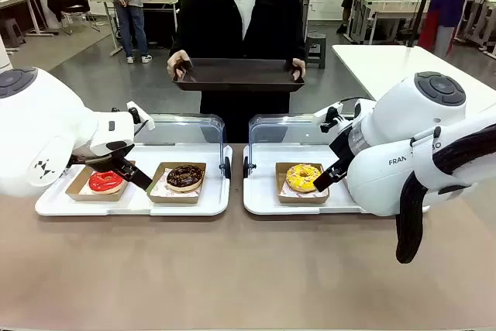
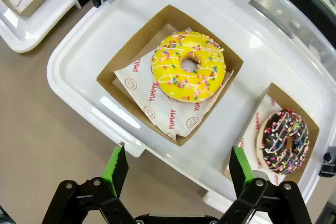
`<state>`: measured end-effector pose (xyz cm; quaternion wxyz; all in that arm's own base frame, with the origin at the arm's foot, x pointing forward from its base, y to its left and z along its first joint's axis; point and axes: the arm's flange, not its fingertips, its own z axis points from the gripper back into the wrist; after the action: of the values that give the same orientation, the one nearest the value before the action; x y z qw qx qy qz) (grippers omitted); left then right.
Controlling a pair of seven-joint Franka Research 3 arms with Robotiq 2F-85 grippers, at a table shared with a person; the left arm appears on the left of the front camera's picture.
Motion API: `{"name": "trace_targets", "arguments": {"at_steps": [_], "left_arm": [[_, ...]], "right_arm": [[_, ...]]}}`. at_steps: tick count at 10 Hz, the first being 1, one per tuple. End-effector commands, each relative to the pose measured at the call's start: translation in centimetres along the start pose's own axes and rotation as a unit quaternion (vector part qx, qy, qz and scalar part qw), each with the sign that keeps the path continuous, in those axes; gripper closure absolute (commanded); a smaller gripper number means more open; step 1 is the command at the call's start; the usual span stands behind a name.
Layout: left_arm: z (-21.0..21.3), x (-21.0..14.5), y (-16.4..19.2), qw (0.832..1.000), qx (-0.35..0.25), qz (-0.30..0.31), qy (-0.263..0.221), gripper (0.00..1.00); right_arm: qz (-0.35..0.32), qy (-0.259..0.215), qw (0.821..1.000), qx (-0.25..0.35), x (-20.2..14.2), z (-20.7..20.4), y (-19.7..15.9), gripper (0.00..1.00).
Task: Provide the desired donut to the person.
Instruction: Pick up and lift the Paper togo box containing the Donut pointed at by the person.
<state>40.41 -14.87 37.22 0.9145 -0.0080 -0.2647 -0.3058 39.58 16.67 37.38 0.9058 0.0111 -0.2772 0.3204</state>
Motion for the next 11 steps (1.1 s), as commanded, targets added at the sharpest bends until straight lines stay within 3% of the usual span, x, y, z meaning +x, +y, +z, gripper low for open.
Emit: {"name": "trace_targets", "arguments": {"at_steps": [1, 11], "left_arm": [[0.00, -0.01, -0.01, 1.000, 0.000, 0.000, 0.000, 0.00], [0.00, -0.01, -0.01, 1.000, 0.000, 0.000, 0.000, 0.00]], "right_arm": [[0.000, 0.000, 1.000, 0.000, 0.00, 0.00, 0.00, 0.00], [0.000, 0.000, 1.000, 0.000, 0.00, 0.00, 0.00, 0.00]]}}
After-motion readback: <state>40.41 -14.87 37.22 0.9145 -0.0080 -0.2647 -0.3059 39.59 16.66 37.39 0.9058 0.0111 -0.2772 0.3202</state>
